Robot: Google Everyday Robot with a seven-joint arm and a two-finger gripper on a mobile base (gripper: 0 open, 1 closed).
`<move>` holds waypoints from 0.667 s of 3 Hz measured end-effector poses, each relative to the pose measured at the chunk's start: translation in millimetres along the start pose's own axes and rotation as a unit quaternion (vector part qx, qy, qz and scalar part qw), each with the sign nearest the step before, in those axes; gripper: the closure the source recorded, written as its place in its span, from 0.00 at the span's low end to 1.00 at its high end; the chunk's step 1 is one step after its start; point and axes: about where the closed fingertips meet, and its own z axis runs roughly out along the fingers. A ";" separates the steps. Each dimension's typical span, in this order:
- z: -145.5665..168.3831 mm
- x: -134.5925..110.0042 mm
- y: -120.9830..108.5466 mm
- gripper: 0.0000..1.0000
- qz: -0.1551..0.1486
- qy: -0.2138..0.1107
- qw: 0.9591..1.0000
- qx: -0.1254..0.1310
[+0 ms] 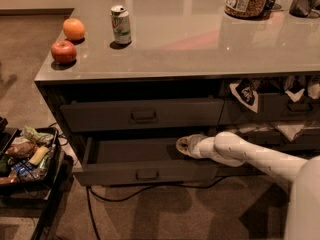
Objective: Open middle drawer
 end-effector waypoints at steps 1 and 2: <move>8.4 9.0 10.5 1.00 0.027 -0.006 0.999 -0.019; 8.1 -2.8 24.1 1.00 0.043 -0.026 0.998 -0.039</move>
Offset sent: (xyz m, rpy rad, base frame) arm -0.0333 0.0174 -0.0187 0.1053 0.1667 0.0466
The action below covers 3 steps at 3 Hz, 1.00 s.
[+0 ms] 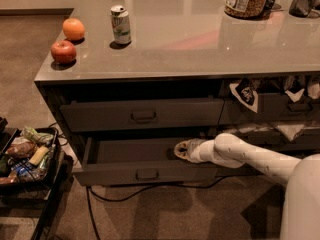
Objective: Open middle drawer
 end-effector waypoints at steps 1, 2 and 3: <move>-6.9 -19.1 19.5 1.00 0.008 -0.019 1.000 -0.020; -7.5 -24.4 29.6 1.00 0.015 -0.024 0.999 -0.032; -7.1 -29.9 44.6 1.00 0.002 -0.034 0.999 -0.024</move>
Offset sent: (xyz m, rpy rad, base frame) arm -0.0871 0.0337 -0.0113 0.0774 0.1931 0.0875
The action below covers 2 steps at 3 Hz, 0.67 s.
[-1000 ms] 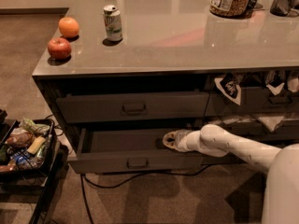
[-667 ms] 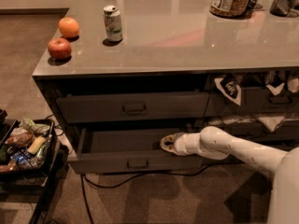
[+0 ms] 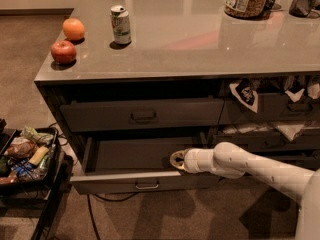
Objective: Open middle drawer
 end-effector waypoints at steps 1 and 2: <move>-6.5 -5.7 -3.5 1.00 -0.012 0.010 1.000 0.023; -18.4 -6.0 -7.9 1.00 -0.058 0.024 0.994 0.085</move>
Offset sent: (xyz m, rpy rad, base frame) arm 0.0021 -0.0200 0.0655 -0.0490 -0.5030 -0.1122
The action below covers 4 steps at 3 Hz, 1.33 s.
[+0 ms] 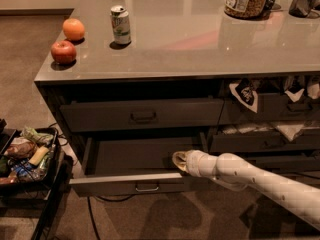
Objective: Open middle drawer
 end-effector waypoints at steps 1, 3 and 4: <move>-12.8 -13.8 -20.4 1.00 -0.050 0.007 0.997 0.056; -24.3 -7.0 -61.2 1.00 -0.044 0.022 0.995 0.083; -31.2 -16.1 -86.2 1.00 -0.015 0.008 0.999 0.034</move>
Offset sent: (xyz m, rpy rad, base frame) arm 0.0320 -0.0189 0.0635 -0.0661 -0.2740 -0.0989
